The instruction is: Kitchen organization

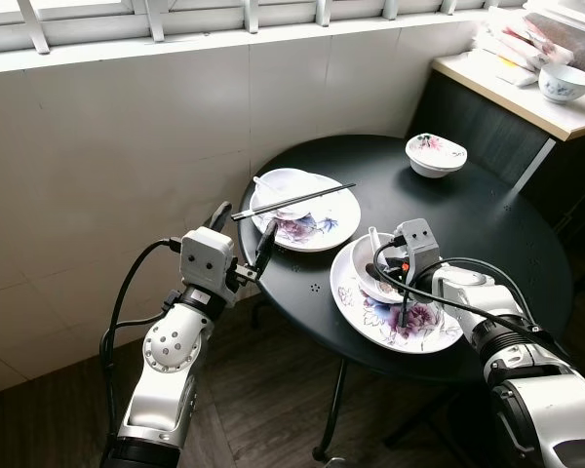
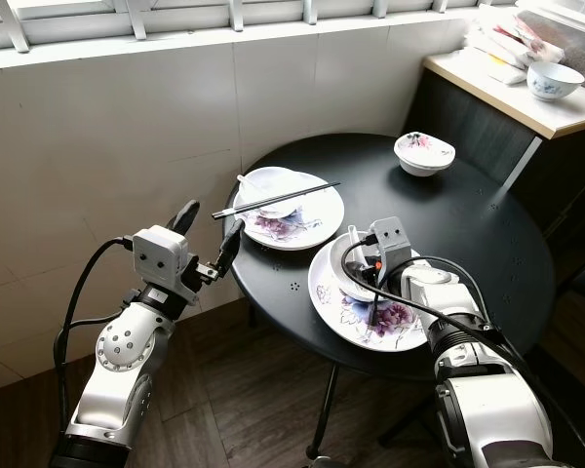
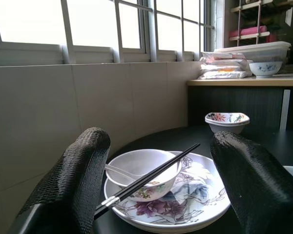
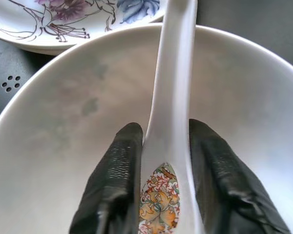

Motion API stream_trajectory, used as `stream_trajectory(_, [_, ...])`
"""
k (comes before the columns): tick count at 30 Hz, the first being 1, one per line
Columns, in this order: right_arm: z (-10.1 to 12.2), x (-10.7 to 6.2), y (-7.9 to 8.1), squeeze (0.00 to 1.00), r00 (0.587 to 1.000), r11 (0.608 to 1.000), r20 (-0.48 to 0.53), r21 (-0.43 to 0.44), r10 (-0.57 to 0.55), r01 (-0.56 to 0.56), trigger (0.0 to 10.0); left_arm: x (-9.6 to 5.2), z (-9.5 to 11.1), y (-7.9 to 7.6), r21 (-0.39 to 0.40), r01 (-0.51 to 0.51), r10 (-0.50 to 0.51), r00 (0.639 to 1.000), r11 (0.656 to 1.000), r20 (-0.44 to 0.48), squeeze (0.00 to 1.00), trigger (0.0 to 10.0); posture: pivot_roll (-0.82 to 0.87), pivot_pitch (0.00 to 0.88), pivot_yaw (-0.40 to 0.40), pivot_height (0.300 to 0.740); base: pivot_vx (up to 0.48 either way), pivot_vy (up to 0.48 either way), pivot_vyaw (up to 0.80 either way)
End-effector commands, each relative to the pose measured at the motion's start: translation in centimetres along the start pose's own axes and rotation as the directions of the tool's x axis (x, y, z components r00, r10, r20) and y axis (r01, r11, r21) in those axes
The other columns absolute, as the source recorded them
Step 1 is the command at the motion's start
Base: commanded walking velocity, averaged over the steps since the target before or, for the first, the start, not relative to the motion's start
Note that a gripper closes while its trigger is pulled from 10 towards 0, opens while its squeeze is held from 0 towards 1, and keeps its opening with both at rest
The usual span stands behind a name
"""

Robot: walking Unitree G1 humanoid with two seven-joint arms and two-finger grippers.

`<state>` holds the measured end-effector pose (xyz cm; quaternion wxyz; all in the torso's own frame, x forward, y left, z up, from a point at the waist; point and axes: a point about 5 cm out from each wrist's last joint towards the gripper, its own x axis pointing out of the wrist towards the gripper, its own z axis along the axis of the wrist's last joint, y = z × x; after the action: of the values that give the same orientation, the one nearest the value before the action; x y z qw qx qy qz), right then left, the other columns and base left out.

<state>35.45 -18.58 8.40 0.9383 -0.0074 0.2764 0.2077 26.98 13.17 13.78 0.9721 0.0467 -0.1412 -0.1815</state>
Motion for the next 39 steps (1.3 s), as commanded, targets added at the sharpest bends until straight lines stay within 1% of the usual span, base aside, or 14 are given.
stream_trajectory(1, [-0.5,-0.2,-0.6,0.00,0.999,1.000,-0.022,0.005,-0.023,0.023,0.0,0.2,-0.2,-0.3,0.002,0.012,-0.012,1.000,1.000,-0.009,0.00,10.0,0.00,0.000,-0.086,0.740,0.000,0.000,0.00])
stream_trajectory(6, [-0.1,-0.2,-0.7,0.00,0.999,0.999,0.016,-0.014,-0.050,0.051,0.0,0.2,-0.2,-0.3,0.002,0.014,-0.014,1.000,1.000,-0.009,0.00,10.0,0.00,0.000,-0.085,0.740,0.000,0.000,0.00])
stream_trajectory(9, [2.1,-0.3,-0.7,0.00,0.983,0.991,0.147,-0.066,-0.107,0.118,0.0,0.2,-0.2,-0.3,0.004,0.014,-0.014,1.000,1.000,-0.010,0.00,10.0,0.00,0.000,-0.086,0.740,0.000,0.000,0.00])
stream_trajectory(11, [2.8,-0.4,-0.7,0.00,0.976,0.987,0.182,-0.077,-0.122,0.138,0.0,0.2,-0.3,-0.3,0.005,0.014,-0.014,1.000,1.000,-0.010,0.00,10.0,0.00,0.000,-0.086,0.740,0.000,0.000,0.00])
stream_trajectory(12, [4.0,-0.5,-0.4,0.00,0.951,0.974,0.261,-0.111,-0.164,0.199,0.0,0.2,-0.3,-0.3,0.005,0.014,-0.014,1.000,1.000,-0.010,0.00,10.0,0.00,0.000,-0.086,0.740,0.000,0.000,0.00])
stream_trajectory(14, [4.2,-0.6,-0.2,0.00,0.945,0.971,0.279,-0.118,-0.170,0.210,0.0,0.2,-0.3,-0.3,0.006,0.014,-0.014,1.000,1.000,-0.010,0.00,10.0,0.00,0.000,-0.086,0.740,0.000,0.000,0.00])
stream_trajectory(17, [5.0,-0.7,0.5,0.00,0.916,0.958,0.356,-0.145,-0.184,0.249,0.0,0.2,-0.2,-0.2,0.007,0.013,-0.013,1.000,1.000,-0.010,0.00,10.0,0.00,0.000,-0.085,0.740,0.000,0.000,0.00])
stream_trajectory(21, [5.3,-0.9,0.7,0.00,0.899,0.955,0.395,-0.139,-0.190,0.263,0.0,0.1,-0.3,-0.2,0.008,0.012,-0.012,1.000,1.000,-0.012,0.00,10.0,0.00,0.000,-0.083,0.740,0.000,0.000,0.00])
stream_trajectory(26, [6.4,-1.6,1.7,0.00,0.827,0.956,0.534,-0.105,-0.177,0.272,0.0,0.1,-0.3,-0.1,0.010,0.007,-0.007,1.000,1.000,-0.015,0.00,10.0,0.00,0.000,-0.082,0.740,0.000,0.000,0.00])
stream_trajectory(29, [6.5,-1.8,1.8,0.00,0.815,0.957,0.553,-0.101,-0.174,0.272,0.0,0.1,-0.3,-0.1,0.011,0.005,-0.005,1.000,1.000,-0.014,0.00,10.0,0.00,0.000,-0.083,0.740,0.000,0.000,0.00])
stream_trajectory(32, [7.1,-2.5,3.2,0.00,0.752,0.958,0.639,-0.078,-0.164,0.276,0.0,0.1,-0.3,0.3,0.015,-0.018,0.018,1.000,1.000,-0.017,0.00,10.0,0.00,0.000,-0.082,0.740,0.000,0.000,0.00])
stream_trajectory(33, [7.1,-2.5,3.2,0.00,0.752,0.958,0.639,-0.078,-0.164,0.276,0.0,0.1,-0.3,0.3,0.015,-0.018,0.018,1.000,1.000,-0.017,0.00,10.0,0.00,0.000,-0.082,0.740,0.000,0.000,0.00])
stream_trajectory(34, [7.2,-2.7,3.7,0.00,0.733,0.961,0.662,-0.068,-0.158,0.269,0.0,0.1,-0.3,0.4,0.011,-0.023,0.023,1.000,1.000,-0.017,0.00,10.0,0.00,0.000,-0.081,0.740,0.000,0.000,0.00])
stream_trajectory(39, [6.9,-3.0,4.3,0.00,0.713,0.963,0.683,-0.048,-0.162,0.265,0.0,0.0,-0.4,0.5,-0.004,-0.037,0.037,0.999,0.999,-0.021,0.00,10.0,0.00,0.000,-0.079,0.740,0.000,0.000,0.00])
